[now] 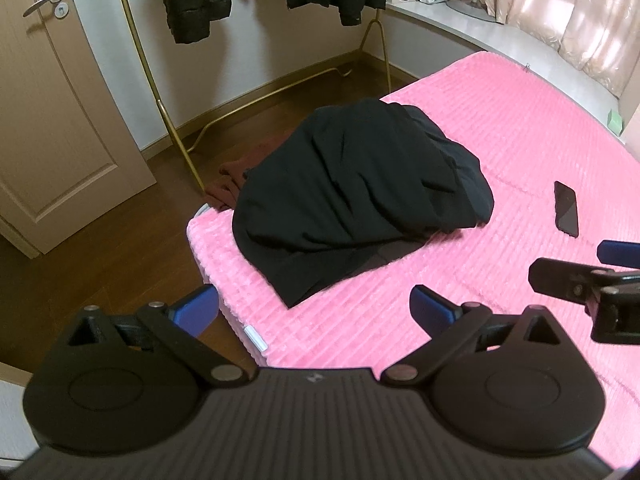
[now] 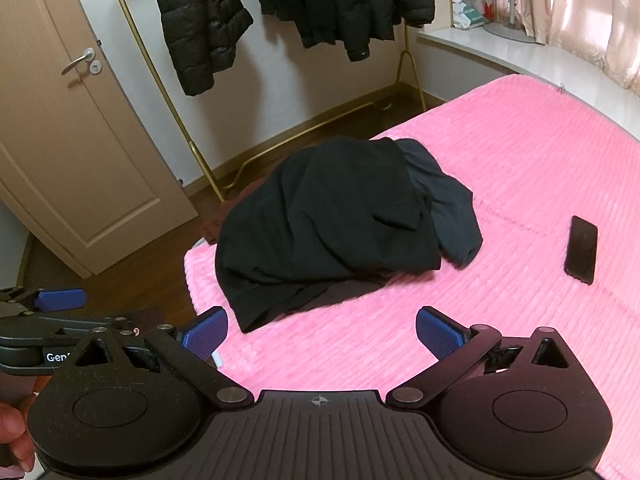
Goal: Fold clothes
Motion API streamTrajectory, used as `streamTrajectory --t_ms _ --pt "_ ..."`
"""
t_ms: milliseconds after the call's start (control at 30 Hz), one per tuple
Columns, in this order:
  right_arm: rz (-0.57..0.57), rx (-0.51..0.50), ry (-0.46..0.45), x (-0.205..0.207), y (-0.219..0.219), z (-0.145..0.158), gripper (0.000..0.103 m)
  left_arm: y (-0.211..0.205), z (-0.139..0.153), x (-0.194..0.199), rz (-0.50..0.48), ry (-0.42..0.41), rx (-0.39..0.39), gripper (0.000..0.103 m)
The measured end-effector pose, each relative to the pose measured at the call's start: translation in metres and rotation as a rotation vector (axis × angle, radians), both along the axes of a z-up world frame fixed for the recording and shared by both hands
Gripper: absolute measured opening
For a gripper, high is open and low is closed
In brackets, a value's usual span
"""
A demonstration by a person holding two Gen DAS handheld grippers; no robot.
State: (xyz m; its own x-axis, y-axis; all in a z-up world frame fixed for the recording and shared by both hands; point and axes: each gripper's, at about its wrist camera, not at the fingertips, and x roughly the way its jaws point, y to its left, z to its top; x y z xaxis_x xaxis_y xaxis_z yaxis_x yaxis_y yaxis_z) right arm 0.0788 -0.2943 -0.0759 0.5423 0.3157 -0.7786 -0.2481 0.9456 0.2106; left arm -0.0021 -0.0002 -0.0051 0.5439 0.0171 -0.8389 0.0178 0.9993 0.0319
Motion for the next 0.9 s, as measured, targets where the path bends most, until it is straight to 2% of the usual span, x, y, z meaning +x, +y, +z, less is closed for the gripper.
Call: streamTrajectory --t_ms 900 --pt "-0.002 -0.001 0.009 0.0002 0.0045 0.0027 0.102 0.001 -0.0023 -0.0034 -0.008 0.005 -0.01 0.101"
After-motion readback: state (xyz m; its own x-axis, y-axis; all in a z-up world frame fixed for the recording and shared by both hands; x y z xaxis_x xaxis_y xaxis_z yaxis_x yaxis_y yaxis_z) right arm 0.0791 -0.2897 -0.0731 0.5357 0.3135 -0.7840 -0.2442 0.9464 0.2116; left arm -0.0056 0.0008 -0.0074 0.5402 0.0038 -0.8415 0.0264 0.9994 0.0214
